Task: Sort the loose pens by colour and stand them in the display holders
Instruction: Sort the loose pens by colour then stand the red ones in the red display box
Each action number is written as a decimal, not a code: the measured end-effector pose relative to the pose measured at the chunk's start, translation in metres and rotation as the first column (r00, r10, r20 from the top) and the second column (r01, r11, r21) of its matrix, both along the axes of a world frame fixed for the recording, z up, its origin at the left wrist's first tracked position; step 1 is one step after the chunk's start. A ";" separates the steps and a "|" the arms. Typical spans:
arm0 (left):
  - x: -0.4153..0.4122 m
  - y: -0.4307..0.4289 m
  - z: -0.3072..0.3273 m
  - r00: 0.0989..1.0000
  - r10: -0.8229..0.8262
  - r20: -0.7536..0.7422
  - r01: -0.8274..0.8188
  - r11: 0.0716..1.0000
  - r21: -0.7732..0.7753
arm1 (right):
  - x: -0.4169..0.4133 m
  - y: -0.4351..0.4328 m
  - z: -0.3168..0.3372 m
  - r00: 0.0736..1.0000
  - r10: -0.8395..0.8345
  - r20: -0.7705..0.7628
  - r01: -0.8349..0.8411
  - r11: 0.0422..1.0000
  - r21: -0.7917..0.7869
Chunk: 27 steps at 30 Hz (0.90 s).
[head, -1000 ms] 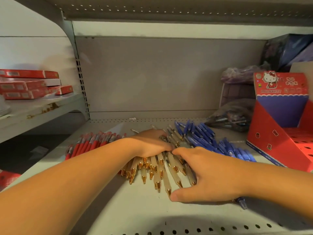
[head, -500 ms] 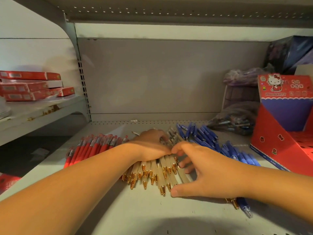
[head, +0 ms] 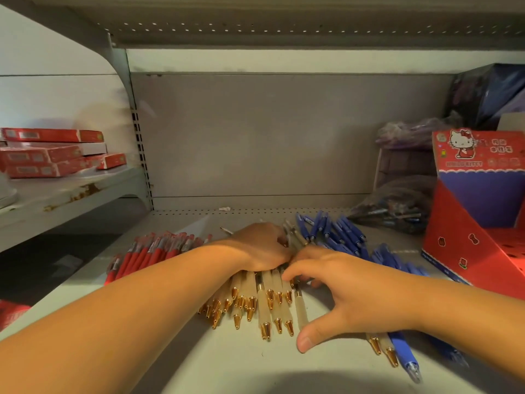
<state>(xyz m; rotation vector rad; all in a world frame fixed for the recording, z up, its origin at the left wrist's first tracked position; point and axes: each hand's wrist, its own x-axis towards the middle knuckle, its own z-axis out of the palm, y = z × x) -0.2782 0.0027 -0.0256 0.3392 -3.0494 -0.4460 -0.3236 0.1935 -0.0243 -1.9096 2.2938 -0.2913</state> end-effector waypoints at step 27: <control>0.000 -0.002 -0.002 1.000 0.003 -0.026 -0.003 1.000 0.021 | 0.007 0.004 0.001 0.990 -0.012 0.142 0.008 0.999 0.032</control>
